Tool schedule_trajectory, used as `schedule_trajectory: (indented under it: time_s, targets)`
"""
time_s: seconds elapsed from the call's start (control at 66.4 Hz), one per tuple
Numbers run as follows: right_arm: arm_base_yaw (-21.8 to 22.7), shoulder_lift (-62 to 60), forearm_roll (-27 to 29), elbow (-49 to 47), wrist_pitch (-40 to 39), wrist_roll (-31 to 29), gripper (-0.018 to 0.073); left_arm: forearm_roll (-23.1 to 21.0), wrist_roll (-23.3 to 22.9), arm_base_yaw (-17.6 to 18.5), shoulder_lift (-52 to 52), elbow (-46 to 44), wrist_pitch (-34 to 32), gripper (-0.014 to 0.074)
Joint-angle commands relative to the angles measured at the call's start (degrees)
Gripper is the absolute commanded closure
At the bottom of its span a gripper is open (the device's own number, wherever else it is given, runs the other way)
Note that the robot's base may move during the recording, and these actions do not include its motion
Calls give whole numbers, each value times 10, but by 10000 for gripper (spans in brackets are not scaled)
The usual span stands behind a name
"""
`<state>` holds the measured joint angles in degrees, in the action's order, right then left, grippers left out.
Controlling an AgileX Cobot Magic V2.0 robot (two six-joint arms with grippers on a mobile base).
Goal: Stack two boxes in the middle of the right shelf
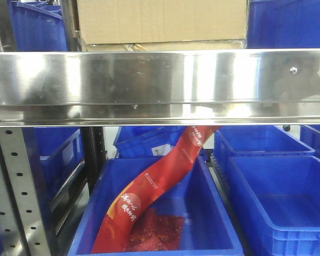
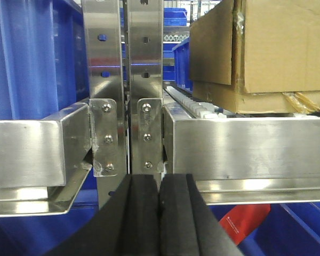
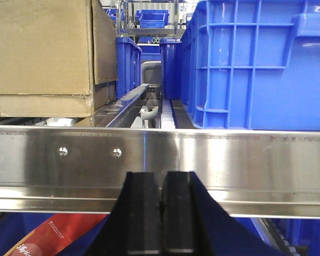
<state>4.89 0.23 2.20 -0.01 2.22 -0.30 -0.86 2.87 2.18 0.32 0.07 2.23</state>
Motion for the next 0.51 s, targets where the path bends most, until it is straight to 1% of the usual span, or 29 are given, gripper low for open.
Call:
schedule_trajectory:
  time_s: [0.0, 0.497]
  targets:
    - [0, -2, 4, 0, -9, -3, 720, 0, 0, -2, -3, -1, -5, 707]
    - [0, -2, 4, 0, -9, -3, 720, 0, 0, -2, -3, -1, -5, 707]
